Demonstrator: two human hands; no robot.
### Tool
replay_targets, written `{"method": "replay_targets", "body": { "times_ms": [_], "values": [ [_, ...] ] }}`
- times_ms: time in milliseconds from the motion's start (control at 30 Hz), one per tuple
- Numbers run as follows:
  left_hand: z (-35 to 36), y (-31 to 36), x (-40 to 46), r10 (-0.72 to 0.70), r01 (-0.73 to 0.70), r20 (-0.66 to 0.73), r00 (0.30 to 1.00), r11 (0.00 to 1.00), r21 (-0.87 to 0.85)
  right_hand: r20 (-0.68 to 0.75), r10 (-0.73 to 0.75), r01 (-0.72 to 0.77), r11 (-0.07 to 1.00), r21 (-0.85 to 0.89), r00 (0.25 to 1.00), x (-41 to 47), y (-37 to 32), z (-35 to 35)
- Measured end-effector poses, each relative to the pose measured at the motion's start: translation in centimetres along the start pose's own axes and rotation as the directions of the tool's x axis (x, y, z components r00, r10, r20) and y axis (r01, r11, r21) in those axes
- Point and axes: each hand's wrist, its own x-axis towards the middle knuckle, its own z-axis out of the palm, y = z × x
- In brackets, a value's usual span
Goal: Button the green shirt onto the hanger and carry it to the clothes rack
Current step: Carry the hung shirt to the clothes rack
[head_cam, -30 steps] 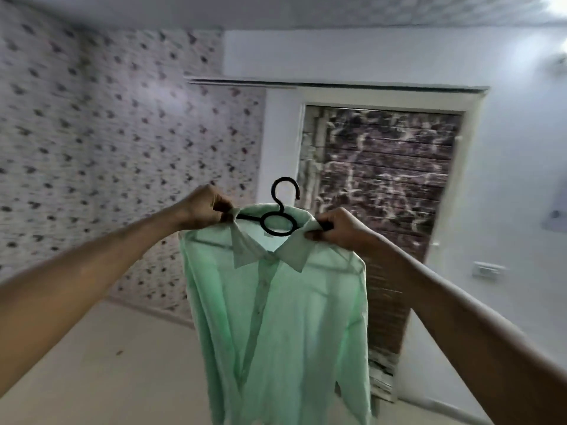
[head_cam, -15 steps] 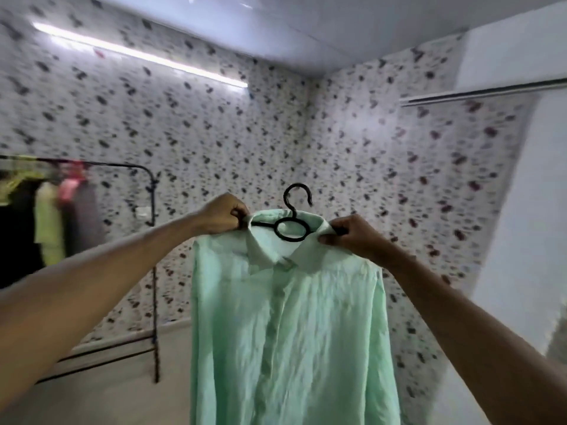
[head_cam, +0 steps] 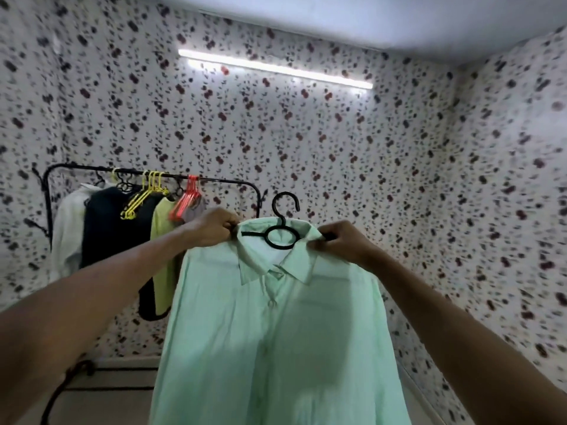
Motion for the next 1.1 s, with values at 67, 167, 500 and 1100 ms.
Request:
{"method": "replay_targets", "body": {
  "times_ms": [67, 167, 500, 1100],
  "values": [
    [-0.2, -4.3, 3.6, -0.039, 0.039, -0.001, 0.999, 0.999, 0.03, 0.016, -0.008, 0.008, 1.0, -0.013, 1.0, 6.0, 0.9, 1.5],
    [-0.8, -9.8, 10.0, -0.082, 0.082, -0.007, 0.997, 0.996, 0.026, -0.003, -0.008, 0.008, 1.0, -0.008, 1.0, 15.2, 2.5, 3.2],
    [3.4, -22.9, 29.6, -0.105, 0.097, -0.13, 0.986, 0.993, -0.064, -0.106, 0.024, -0.025, 1.0, -0.009, 0.994, 40.0, 10.1, 7.1],
    [6.2, -40.7, 56.7, -0.22, 0.234, -0.26, 0.94, 0.972, 0.025, -0.278, 0.081, -0.131, 0.977, -0.166, 0.957, 69.4, 20.0, 16.0]
  ]
}}
